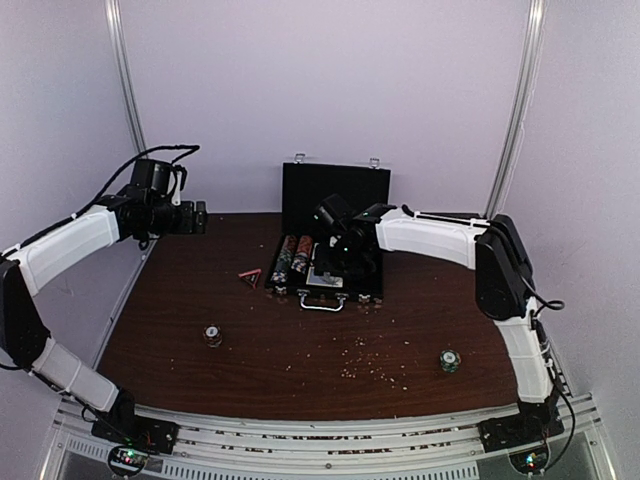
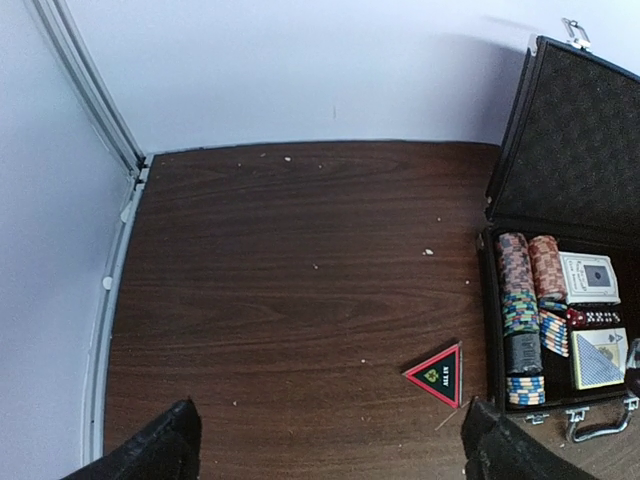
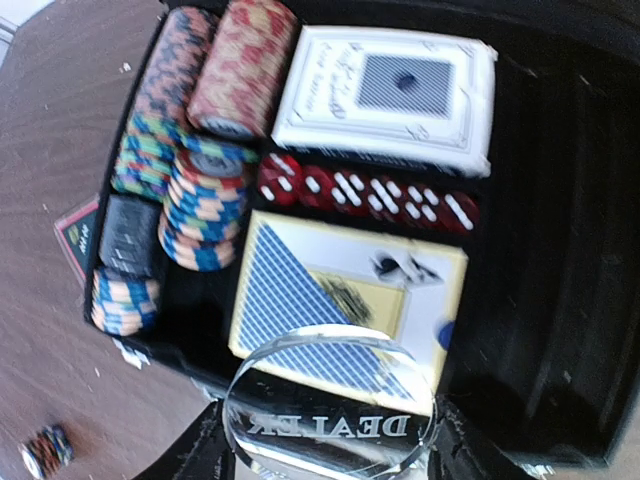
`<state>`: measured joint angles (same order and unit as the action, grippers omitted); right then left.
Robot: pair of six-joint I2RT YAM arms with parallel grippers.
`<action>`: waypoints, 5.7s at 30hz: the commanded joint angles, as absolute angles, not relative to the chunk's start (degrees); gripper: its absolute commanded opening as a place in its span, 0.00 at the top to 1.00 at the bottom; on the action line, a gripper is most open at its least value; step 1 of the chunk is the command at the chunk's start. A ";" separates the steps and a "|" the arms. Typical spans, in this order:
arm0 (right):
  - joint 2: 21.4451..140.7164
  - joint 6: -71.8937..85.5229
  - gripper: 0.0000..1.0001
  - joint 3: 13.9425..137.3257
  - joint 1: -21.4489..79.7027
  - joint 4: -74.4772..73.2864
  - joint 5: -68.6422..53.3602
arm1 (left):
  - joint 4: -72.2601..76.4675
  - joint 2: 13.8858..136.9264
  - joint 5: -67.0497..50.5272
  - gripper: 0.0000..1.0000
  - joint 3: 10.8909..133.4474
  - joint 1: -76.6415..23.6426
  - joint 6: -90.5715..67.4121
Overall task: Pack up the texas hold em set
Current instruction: Place the dealer button in the poker case, then pick up the all-in button from the center of the board, then place the all-in button in the poker case.
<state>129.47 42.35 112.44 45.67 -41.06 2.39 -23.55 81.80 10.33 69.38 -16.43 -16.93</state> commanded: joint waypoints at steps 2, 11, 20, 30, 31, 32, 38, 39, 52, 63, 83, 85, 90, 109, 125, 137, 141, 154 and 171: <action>134.50 41.44 0.45 120.90 45.52 -43.48 3.27 | -23.25 82.53 6.44 0.07 69.91 -15.60 -15.71; 137.33 41.54 0.45 122.48 44.76 -44.21 1.93 | -23.58 86.07 6.79 0.07 70.64 -15.56 -14.94; 139.13 41.85 0.41 122.03 44.73 -42.79 1.69 | -24.18 89.21 3.12 0.08 70.68 -15.52 -13.58; 136.88 41.38 0.19 120.94 44.65 -41.05 2.21 | -27.75 95.22 -0.97 0.08 72.12 -15.48 -16.97; 136.20 41.59 0.18 120.94 44.66 -40.67 2.66 | -28.26 96.32 -1.65 0.09 72.75 -15.52 -17.11; 135.40 41.90 0.18 120.77 44.62 -40.09 3.34 | -28.45 97.40 -2.57 0.09 73.47 -15.50 -17.26; 130.20 44.44 0.17 117.90 43.71 -34.95 3.57 | -28.23 103.65 -5.59 0.12 77.03 -15.49 -18.25; 129.38 45.03 0.17 117.46 43.41 -34.62 3.61 | -28.89 104.85 -5.93 0.12 77.78 -15.54 -18.28; 120.85 48.81 0.17 104.98 40.87 -26.45 4.61 | -31.99 114.51 -11.46 0.19 83.09 -15.56 -14.85; 121.23 49.05 0.17 104.53 40.70 -26.36 4.67 | -33.83 119.89 -8.90 0.18 88.94 -17.33 -11.53; 121.68 49.46 0.18 103.03 40.52 -25.30 3.77 | -34.94 122.39 -8.79 0.18 89.91 -21.36 -11.69; 121.43 49.65 0.18 102.41 40.52 -24.95 3.53 | -34.89 122.71 -8.03 0.18 89.90 -21.55 -11.59; 120.92 49.76 0.18 101.24 40.51 -24.63 3.37 | -35.23 123.78 -3.86 0.18 90.45 -22.15 -11.15; 119.91 50.24 0.18 98.64 40.51 -23.29 3.60 | -36.73 125.92 0.74 0.33 90.64 -23.28 -9.76; 119.95 50.43 0.18 98.43 40.52 -23.22 3.14 | -36.74 127.96 1.61 0.31 92.19 -23.28 -8.97; 120.23 50.60 0.18 98.77 40.52 -23.38 2.99 | -36.65 129.33 0.91 0.33 92.63 -23.29 -8.79; 120.25 50.61 0.18 98.96 40.52 -23.38 2.99 | -36.65 129.47 0.98 0.44 92.47 -23.28 -8.81; 120.31 50.73 0.18 99.93 40.51 -24.16 3.98 | -35.28 121.73 3.82 0.50 91.37 -23.20 -8.92; 110.75 50.80 0.18 90.68 37.66 -18.51 13.77 | -33.95 111.44 -6.92 0.51 91.74 -24.51 -9.97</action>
<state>114.65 50.17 93.93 39.57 -21.08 9.98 -35.86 112.09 -2.59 89.41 -23.46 -9.30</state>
